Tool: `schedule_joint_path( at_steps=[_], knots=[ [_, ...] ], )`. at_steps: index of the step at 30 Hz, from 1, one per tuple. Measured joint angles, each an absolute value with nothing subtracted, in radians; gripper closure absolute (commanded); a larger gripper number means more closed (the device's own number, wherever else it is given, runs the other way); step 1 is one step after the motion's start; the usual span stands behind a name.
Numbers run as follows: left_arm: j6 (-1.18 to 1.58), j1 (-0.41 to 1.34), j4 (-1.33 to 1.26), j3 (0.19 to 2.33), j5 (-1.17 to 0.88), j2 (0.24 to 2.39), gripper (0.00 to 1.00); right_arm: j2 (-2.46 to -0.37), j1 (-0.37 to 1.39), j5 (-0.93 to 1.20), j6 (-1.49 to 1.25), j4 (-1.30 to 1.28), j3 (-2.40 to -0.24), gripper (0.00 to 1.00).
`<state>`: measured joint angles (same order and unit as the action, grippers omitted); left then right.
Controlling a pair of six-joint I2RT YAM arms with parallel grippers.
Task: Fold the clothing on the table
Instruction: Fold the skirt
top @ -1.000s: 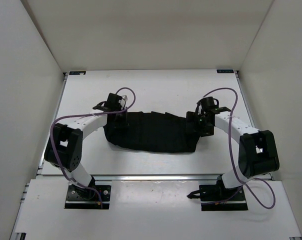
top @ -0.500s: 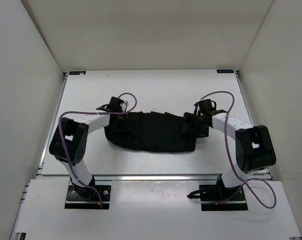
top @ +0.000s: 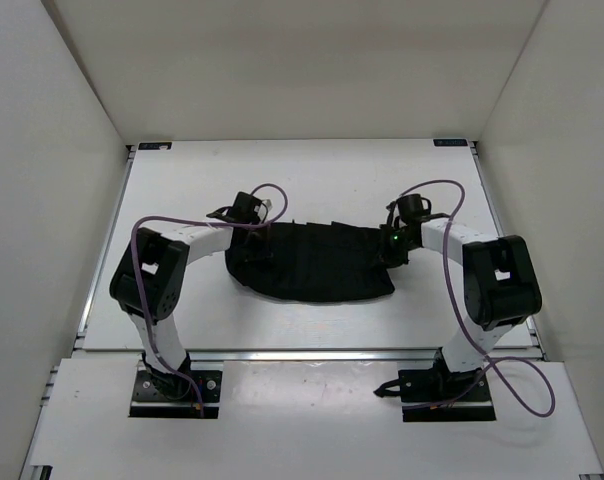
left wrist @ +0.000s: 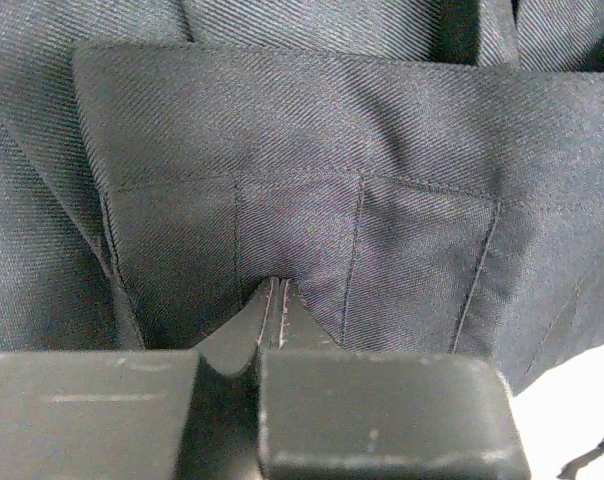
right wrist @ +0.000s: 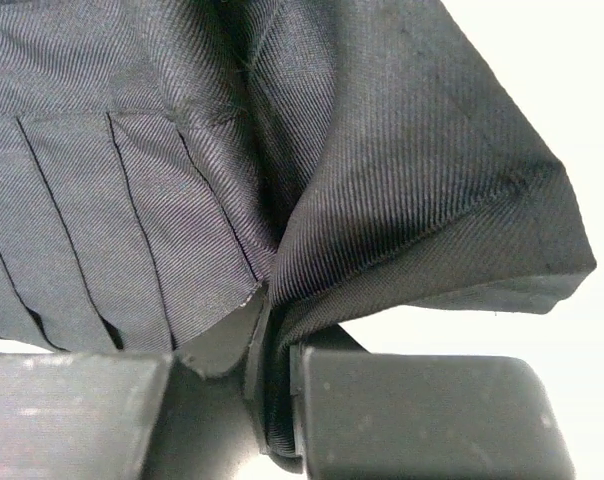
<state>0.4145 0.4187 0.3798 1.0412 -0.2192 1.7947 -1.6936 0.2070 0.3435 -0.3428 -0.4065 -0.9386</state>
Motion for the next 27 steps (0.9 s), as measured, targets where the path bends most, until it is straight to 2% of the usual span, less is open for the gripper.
schedule_joint_path(
  at_steps=[4,8,16,21,27],
  knots=[
    [0.456,0.466,0.327,1.071,-0.246,1.836,1.0,-1.689,0.142,0.325,-0.299,-0.505,-1.028,1.0],
    [0.511,0.492,0.264,1.108,-0.29,1.89,1.0,-1.669,0.127,0.32,-0.255,-0.587,-1.211,1.0],
    [0.613,0.496,0.163,1.162,-0.336,1.968,1.0,-1.726,0.342,0.332,-0.212,-0.664,-1.626,1.0],
    [0.654,0.482,0.11,1.197,-0.376,2.017,1.0,-1.85,0.466,0.359,-0.209,-0.685,-1.72,1.0],
    [0.692,0.45,0.044,1.18,-0.45,2.037,1.0,-1.995,0.535,0.384,-0.208,-0.729,-1.748,1.0]
  ],
)
